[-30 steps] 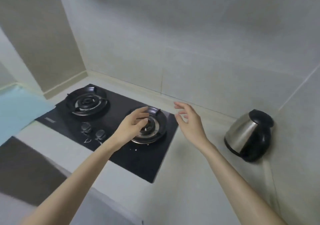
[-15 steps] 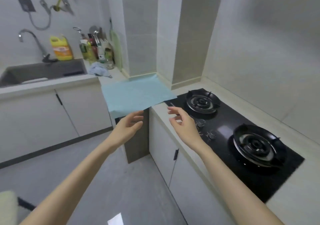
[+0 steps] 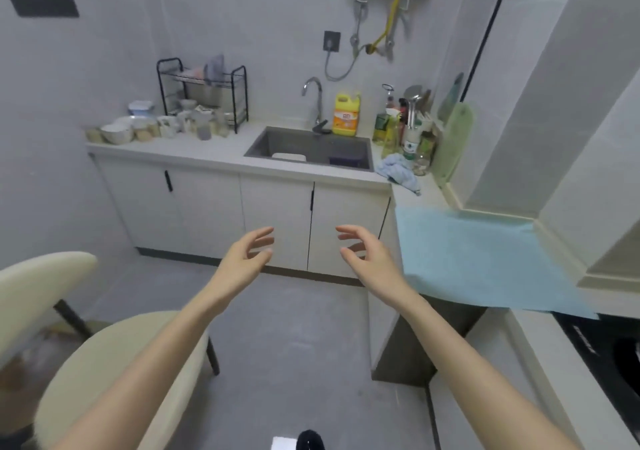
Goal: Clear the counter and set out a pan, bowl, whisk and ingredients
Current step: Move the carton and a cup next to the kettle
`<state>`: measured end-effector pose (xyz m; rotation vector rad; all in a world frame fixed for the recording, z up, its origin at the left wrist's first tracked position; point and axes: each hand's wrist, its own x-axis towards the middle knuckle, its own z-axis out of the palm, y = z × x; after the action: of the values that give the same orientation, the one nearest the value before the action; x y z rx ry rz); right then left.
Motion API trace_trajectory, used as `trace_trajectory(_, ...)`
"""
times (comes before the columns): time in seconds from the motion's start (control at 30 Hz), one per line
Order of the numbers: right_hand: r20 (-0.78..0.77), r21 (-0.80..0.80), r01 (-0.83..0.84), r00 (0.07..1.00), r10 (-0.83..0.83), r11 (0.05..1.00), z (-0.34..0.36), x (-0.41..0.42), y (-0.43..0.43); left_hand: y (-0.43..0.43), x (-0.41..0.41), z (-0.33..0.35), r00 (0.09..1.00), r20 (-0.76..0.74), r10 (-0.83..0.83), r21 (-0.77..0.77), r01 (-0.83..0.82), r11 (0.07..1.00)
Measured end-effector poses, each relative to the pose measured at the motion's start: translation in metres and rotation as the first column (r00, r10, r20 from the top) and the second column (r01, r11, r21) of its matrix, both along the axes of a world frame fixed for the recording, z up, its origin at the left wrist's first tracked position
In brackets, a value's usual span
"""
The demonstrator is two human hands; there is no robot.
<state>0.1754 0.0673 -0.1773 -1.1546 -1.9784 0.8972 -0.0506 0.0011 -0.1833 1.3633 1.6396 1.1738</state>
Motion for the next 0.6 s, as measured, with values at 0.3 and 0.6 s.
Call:
trace_trajectory(0.3,0.031,0.072,-0.258,0.966,0.256,0.964,0.015,-0.152,0.178,0.125,-0.12,0.018,0.969,-0.024,0.248,0.037,-0.247,0.968)
trace_trajectory(0.6,0.07,0.085,-0.432,0.902,0.427,0.898,0.037,-0.291,0.319,0.235,-0.238,0.043,0.901,-0.018,0.434,0.061,-0.432,0.9)
